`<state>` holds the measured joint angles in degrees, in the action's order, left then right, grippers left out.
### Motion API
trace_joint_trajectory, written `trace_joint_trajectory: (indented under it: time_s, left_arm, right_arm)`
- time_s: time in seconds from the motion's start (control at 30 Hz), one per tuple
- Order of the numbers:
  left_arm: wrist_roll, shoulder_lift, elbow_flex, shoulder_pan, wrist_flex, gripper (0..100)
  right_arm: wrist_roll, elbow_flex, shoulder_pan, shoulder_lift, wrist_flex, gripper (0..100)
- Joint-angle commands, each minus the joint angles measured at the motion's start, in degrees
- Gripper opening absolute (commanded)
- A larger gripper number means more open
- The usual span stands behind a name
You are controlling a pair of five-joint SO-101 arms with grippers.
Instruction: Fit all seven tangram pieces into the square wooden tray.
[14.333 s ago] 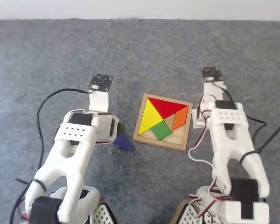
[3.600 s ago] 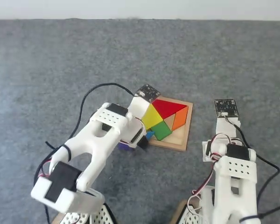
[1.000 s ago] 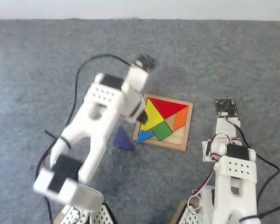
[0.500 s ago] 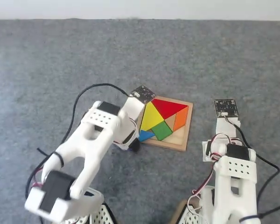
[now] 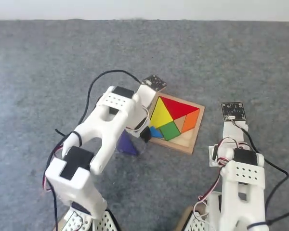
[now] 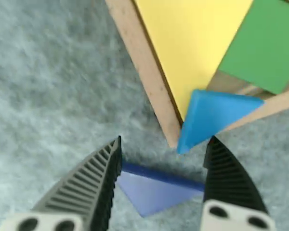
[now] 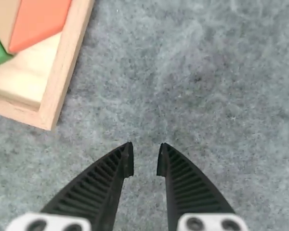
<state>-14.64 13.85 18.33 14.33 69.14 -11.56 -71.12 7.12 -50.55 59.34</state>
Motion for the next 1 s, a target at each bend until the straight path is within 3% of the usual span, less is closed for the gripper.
trace_joint_trajectory:
  time_s: [0.0,0.3,0.57,0.97]
  left_arm:
    - [-0.5,-0.3,-5.0,-0.1,2.0,26]
    - [-0.2,-3.2,-6.6,0.0,4.2,26]
    - [4.7,-1.8,-8.0,-0.7,0.0,26]
    - [6.0,6.7,-9.3,0.2,-3.7,26]
  right_arm:
    - [-0.7,0.4,0.7,0.0,-0.6,9.5]
    - [-0.7,0.4,0.7,0.0,-0.6,9.5]
    - [-0.7,0.4,0.7,0.1,-0.6,9.5]
    - [-0.7,0.3,-2.3,0.0,0.2,9.5]
